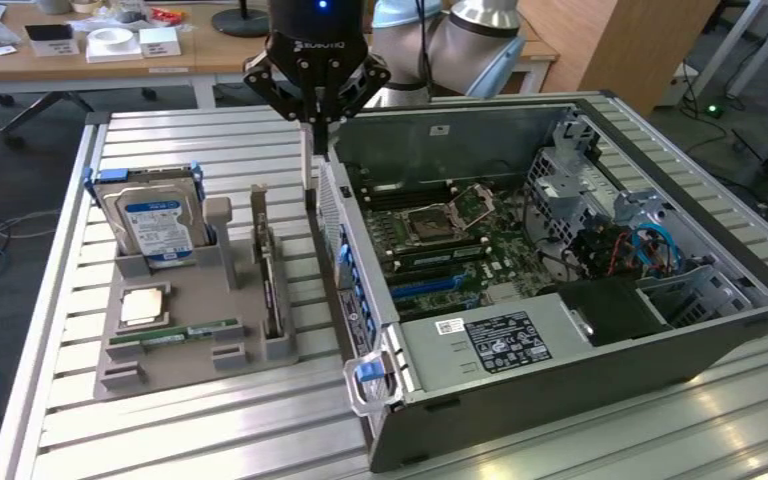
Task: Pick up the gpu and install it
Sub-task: 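Reach for the gpu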
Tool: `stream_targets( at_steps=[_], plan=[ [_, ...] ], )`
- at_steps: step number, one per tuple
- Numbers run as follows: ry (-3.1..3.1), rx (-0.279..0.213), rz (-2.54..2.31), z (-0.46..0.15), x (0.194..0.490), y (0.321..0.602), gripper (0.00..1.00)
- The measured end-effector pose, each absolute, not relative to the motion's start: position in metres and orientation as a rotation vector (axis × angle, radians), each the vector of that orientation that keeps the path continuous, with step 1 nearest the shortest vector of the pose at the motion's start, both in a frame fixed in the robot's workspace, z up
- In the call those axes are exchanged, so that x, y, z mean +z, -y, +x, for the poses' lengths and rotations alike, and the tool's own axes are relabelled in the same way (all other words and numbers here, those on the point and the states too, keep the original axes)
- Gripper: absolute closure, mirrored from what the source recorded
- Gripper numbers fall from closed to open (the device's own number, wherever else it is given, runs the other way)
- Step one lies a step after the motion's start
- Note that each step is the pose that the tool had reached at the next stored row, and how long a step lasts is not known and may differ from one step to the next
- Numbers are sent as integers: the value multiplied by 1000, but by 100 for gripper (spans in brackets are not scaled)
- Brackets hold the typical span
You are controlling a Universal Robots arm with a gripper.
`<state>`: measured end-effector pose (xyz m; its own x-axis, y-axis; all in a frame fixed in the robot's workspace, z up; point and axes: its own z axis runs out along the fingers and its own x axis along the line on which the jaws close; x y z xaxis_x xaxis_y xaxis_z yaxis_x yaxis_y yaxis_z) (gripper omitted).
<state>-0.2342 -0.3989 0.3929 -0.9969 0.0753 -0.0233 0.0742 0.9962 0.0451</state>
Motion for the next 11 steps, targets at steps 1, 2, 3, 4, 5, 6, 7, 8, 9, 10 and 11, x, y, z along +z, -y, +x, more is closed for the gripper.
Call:
stream_targets(
  at_steps=[1,2,3,4,5,6,7,8,9,10,11],
  plan=[
    [-3114,69,117,-237,393,399,89],
    [-3114,69,117,-239,393,399,89],
    [-3114,69,117,-241,393,399,89],
    [-3114,69,117,-243,393,399,89],
    [-3114,69,117,-245,393,399,89],
    [-3114,69,117,-247,393,399,89],
    [-3114,69,116,-249,393,399,89],
    [-3114,69,116,-250,393,399,89],
    [-3114,69,117,-253,392,399,89],
    [-3114,69,117,-255,392,399,89],
    [-3114,69,117,-257,392,399,89]
  ],
)
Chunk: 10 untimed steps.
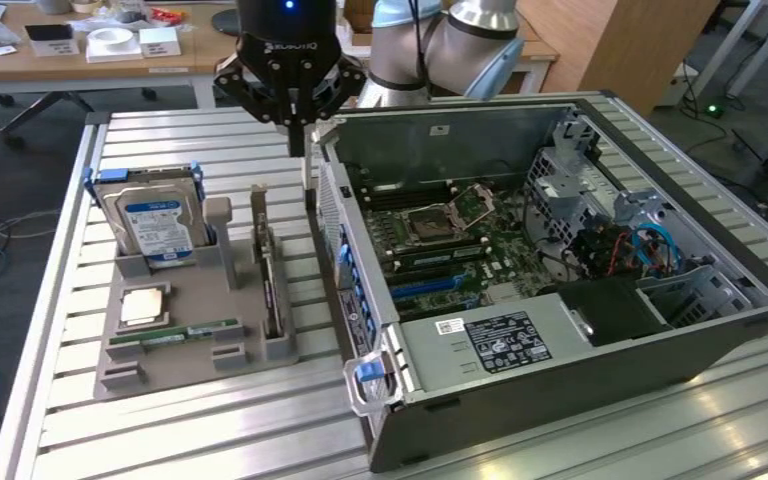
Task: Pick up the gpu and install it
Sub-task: 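Reach for the gpu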
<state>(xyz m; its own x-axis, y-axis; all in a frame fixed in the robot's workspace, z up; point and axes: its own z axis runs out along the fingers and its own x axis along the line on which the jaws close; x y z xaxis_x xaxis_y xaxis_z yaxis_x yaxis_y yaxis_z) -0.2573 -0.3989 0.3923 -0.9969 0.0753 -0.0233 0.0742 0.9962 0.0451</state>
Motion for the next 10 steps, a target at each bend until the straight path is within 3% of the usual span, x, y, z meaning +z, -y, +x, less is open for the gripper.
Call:
stream_targets(
  at_steps=[10],
  plan=[
    [-3114,69,117,-281,391,399,89]
  ],
)
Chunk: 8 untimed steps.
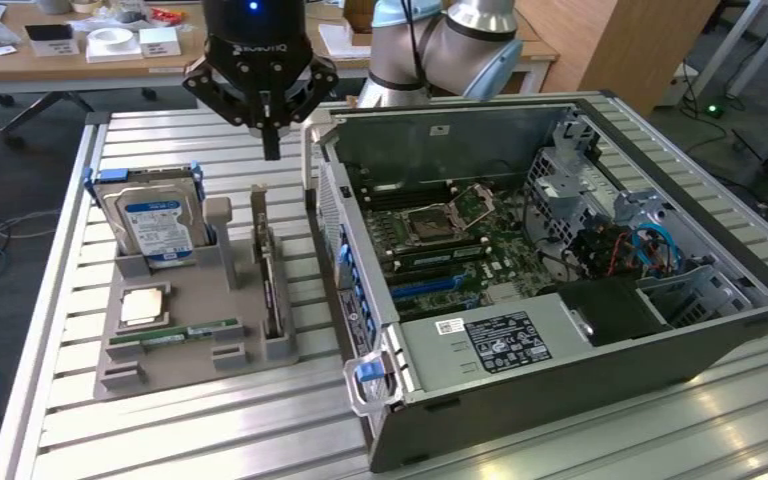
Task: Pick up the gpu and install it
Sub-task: 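Reach for the gpu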
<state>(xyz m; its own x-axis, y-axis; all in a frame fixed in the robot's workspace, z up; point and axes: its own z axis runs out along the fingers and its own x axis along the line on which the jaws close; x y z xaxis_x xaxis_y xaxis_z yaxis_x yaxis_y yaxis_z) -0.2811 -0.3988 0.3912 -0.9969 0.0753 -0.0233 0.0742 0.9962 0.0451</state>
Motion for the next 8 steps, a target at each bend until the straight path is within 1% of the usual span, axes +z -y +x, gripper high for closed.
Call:
stream_targets(
  at_steps=[8],
  plan=[
    [-3114,69,117,-289,390,399,89]
  ],
)
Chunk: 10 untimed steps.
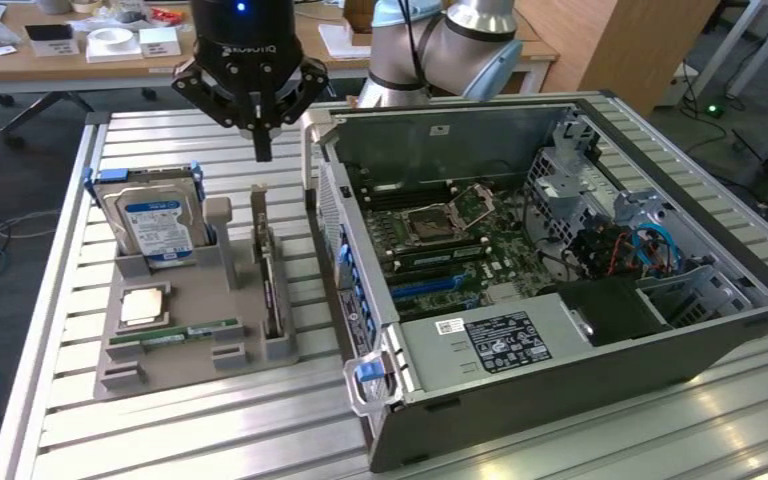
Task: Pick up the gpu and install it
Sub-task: 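Reach for the gpu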
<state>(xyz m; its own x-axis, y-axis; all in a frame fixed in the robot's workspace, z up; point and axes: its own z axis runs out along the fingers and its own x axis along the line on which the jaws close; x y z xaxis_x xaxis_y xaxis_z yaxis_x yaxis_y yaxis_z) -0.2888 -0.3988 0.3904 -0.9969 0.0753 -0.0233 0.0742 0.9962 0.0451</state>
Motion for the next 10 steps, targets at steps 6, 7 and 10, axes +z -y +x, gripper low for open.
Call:
stream_targets(
  at_steps=[6,7,10],
  plan=[
    [-3114,69,117,-292,390,399,89],
    [-3114,69,117,-293,390,399,89],
    [-3114,69,116,-294,390,399,89]
  ],
)
